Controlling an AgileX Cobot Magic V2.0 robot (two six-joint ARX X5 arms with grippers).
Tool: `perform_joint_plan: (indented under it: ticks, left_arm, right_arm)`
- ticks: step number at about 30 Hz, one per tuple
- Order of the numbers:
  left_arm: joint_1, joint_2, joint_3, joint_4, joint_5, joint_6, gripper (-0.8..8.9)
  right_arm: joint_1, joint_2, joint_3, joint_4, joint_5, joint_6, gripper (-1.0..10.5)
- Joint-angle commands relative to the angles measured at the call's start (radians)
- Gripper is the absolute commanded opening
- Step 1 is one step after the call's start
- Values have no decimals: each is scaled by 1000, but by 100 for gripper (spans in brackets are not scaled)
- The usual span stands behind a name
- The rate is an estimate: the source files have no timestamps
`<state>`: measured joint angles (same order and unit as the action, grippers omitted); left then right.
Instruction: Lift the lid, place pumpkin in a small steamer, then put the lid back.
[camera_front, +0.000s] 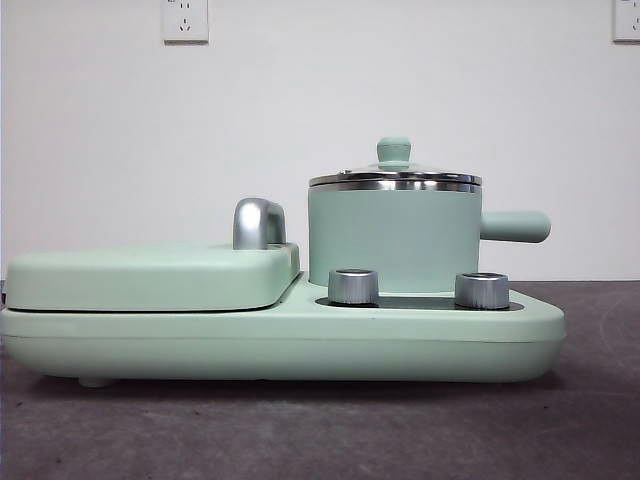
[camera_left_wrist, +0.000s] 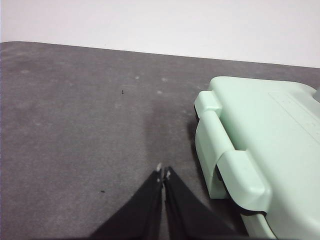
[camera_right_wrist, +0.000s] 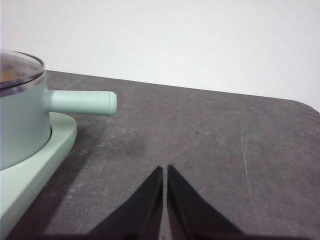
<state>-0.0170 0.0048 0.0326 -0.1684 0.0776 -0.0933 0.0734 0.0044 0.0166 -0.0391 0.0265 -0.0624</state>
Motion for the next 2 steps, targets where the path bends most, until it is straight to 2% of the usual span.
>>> perform_joint_plan:
  ticks: [1,2]
  left_arm:
    - [1,-2,-20,11,-1,6,7]
    - [1,-2,-20,11,0,6,7]
  right_arm:
    - [1,-1,-4,11,0,10,12]
    - [1,-1,-4,11,0,10,12]
